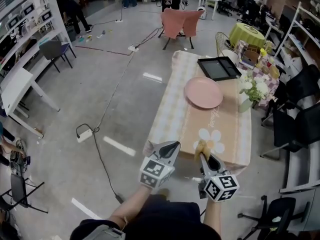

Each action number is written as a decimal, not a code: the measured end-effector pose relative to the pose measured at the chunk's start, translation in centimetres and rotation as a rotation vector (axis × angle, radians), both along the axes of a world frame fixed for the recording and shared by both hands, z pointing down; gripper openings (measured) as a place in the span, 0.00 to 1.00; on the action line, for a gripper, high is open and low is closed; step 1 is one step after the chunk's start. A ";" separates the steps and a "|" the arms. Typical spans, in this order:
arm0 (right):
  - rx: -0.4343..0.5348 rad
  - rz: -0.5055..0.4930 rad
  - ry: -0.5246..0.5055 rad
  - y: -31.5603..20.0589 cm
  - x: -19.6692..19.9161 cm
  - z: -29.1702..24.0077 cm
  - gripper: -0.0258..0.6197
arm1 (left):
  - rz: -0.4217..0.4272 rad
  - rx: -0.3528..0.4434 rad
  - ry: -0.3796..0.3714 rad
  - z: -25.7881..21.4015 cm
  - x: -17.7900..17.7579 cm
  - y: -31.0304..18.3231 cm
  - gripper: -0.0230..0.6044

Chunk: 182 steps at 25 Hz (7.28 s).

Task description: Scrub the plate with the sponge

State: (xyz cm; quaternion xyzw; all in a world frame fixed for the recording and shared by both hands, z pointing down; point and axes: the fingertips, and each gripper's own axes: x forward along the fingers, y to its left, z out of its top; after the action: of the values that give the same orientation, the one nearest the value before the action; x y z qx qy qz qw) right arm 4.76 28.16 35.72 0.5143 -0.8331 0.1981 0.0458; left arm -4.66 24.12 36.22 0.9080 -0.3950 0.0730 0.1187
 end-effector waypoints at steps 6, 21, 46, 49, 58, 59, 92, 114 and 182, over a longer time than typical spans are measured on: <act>-0.015 0.016 -0.025 -0.6 -0.1 0.1 0.15 | 0.009 -0.013 -0.001 0.4 -0.3 -0.3 0.06; -0.033 0.016 -0.030 -0.8 0.2 0.4 0.15 | -0.018 -0.046 -0.012 2.2 -1.4 0.0 0.06; -0.040 -0.045 -0.003 -15.2 4.5 -0.3 0.15 | -0.056 -0.076 -0.022 2.1 3.6 -13.5 0.06; -0.035 -0.052 -0.013 -17.1 5.0 -0.4 0.15 | -0.063 -0.079 -0.025 1.7 4.3 -15.1 0.06; -0.024 -0.052 -0.031 -22.5 7.6 -0.7 0.15 | -0.080 -0.089 -0.045 2.1 6.2 -19.7 0.06; -0.023 -0.051 -0.032 -23.1 7.9 -0.7 0.15 | -0.081 -0.090 -0.046 2.1 6.5 -20.2 0.06; -0.074 0.104 0.127 -38.2 10.2 3.6 0.15 | -0.112 -0.210 -0.055 8.3 5.2 -31.6 0.06; -0.182 0.125 0.309 -45.6 9.6 9.0 0.15 | -0.140 -0.299 0.030 11.0 4.5 -33.2 0.06; -0.080 -0.500 1.019 -42.2 -0.1 13.7 0.15 | -0.165 -0.285 0.023 10.3 3.0 -30.6 0.06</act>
State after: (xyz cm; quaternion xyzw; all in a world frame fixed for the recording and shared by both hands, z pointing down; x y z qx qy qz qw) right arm 4.67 -14.05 49.45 0.3301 -0.7941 -0.0606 0.5068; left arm -1.68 -6.48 46.53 0.8472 -0.4527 0.1079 0.2564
